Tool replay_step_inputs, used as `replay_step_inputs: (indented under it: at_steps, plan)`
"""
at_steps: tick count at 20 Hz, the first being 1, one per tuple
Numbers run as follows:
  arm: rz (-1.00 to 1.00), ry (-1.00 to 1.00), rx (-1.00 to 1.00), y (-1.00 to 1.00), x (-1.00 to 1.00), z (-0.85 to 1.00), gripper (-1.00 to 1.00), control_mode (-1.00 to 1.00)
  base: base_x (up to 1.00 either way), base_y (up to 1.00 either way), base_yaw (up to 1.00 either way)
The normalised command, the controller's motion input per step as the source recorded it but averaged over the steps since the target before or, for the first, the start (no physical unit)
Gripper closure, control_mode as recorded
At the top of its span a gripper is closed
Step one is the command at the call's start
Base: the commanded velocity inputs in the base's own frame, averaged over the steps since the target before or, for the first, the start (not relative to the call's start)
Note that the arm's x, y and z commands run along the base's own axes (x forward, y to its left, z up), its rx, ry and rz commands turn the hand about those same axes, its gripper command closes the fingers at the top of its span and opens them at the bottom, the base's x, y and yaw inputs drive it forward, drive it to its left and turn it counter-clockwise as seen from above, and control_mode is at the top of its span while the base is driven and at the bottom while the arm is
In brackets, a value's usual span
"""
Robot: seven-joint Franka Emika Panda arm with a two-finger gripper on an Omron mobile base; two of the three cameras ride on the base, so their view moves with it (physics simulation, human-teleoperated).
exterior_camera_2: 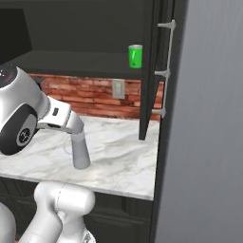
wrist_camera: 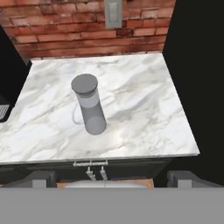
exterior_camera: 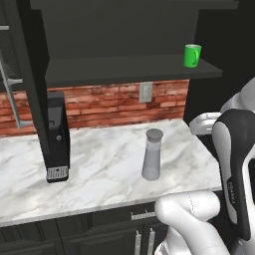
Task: There is a tray on the dining counter. Grab the cup, mug, and pitcher and place them on the tray. The pitcher may be placed next to the tray if it cannot fit the tray.
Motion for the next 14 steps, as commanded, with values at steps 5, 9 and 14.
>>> replay_step_inputs:
  at_steps: [5,9,14]
  plan:
    - [0.00,0.00,0.00,0.00,0.00,0.00,-1.00,1.00,0.35,-0.06,0.00]
    - [0.00,0.00,0.00,0.00,0.00,0.00,-1.00,1.00,0.43,-0.16,-0.01]
    - [0.00,0.00,0.00,0.00,0.00,0.00,-1.00,1.00,0.40,-0.14,-0.02]
